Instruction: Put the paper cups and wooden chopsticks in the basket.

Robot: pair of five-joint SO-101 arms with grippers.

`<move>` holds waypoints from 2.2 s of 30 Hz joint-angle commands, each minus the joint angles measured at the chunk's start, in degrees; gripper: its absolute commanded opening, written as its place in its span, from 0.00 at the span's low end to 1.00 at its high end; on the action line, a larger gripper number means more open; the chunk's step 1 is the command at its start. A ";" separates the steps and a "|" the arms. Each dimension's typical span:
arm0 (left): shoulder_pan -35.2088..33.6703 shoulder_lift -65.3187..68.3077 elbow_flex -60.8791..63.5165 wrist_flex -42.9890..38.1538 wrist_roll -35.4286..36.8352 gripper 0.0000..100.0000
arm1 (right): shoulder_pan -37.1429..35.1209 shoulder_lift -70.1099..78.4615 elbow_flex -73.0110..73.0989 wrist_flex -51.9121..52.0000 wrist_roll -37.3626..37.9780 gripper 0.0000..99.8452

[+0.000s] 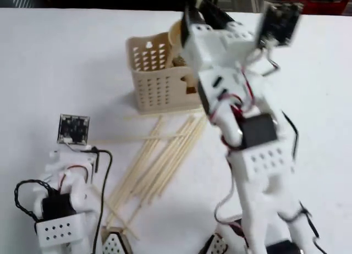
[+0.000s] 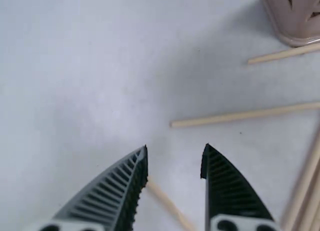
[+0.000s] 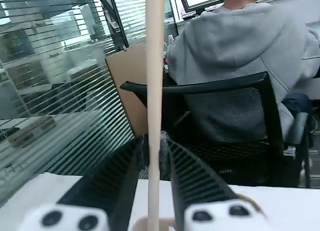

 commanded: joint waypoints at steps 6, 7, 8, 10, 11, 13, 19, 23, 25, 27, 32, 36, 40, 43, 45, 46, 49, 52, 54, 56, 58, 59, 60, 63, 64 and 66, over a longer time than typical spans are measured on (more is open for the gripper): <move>-0.40 -0.75 -0.26 0.09 -0.62 0.18 | -5.58 11.21 -2.20 -15.52 9.93 0.02; -0.40 -0.75 -0.26 0.09 -0.62 0.18 | -5.93 12.53 -2.20 -16.66 10.73 0.02; -0.40 -0.75 -0.26 0.09 -0.62 0.18 | -6.20 13.85 -2.11 -17.54 11.60 0.02; -0.40 -0.75 -0.26 0.09 -0.62 0.18 | -6.29 16.48 -2.11 -18.86 12.75 0.02; -0.40 -0.75 -0.26 0.09 -0.62 0.18 | -6.29 17.80 -2.11 -19.21 12.75 0.02; -0.40 -0.75 -0.26 0.09 -0.62 0.18 | -6.20 20.35 -2.02 -19.30 12.75 0.02; -0.40 -0.75 -0.26 0.00 -0.62 0.18 | -6.37 24.92 1.85 -19.38 14.59 0.02; -0.40 -0.75 -0.18 -0.09 -0.62 0.18 | -6.11 25.98 2.73 -19.12 14.33 0.02; -0.40 -0.75 -0.18 -0.09 -0.62 0.18 | -6.02 25.71 3.34 -18.95 14.33 0.05; -0.40 -0.75 -0.18 -0.18 -0.62 0.18 | -6.11 25.27 3.87 -18.86 14.51 0.11; -0.40 -0.75 0.18 -0.35 -0.70 0.18 | -6.37 22.46 5.80 -18.86 14.59 0.13; -0.40 -0.75 0.18 -0.35 -0.70 0.18 | -6.37 17.71 8.09 -17.19 14.59 0.09; -0.40 -0.75 0.26 -0.35 -0.70 0.18 | -6.37 10.15 9.49 -8.48 14.59 0.07; -0.40 -0.75 0.26 -0.35 -0.70 0.18 | -6.37 4.09 10.11 1.45 14.51 0.05; -0.40 -0.75 0.26 -0.35 -0.70 0.18 | -6.20 0.31 10.11 8.40 14.33 0.02; -0.40 -0.75 0.26 -0.35 -0.70 0.18 | -6.11 -1.45 10.11 11.74 14.33 0.02; -0.40 -0.75 0.26 -0.35 -0.70 0.18 | -6.02 -5.23 10.20 21.93 14.33 0.02; -0.40 -0.75 0.26 -0.35 -0.70 0.18 | -5.93 -7.52 11.43 30.73 14.33 0.02; -0.40 -0.75 0.26 -0.35 -0.70 0.18 | -5.93 -8.57 13.19 35.38 14.24 0.02; -0.40 -0.75 0.35 -0.35 -0.70 0.18 | -5.85 -9.71 15.91 38.55 14.15 0.02; -0.40 -0.75 0.35 -0.35 -0.70 0.18 | -5.14 -10.68 19.34 39.60 11.60 0.02; -0.40 -0.75 0.35 -0.35 -0.70 0.18 | -4.62 -10.95 20.92 39.60 9.58 0.02; -0.40 -0.75 0.35 -0.35 -0.70 0.18 | -4.18 -10.95 22.24 39.60 7.65 0.02; -0.40 -0.75 0.35 -0.35 -0.70 0.18 | -3.03 -10.42 26.55 39.60 3.25 0.04; -0.40 -0.75 0.35 -0.35 -0.70 0.18 | -2.86 -9.80 27.87 39.60 1.85 0.07; -0.40 -0.75 0.35 -0.35 -0.70 0.18 | -2.86 -7.87 29.98 39.60 -1.41 0.12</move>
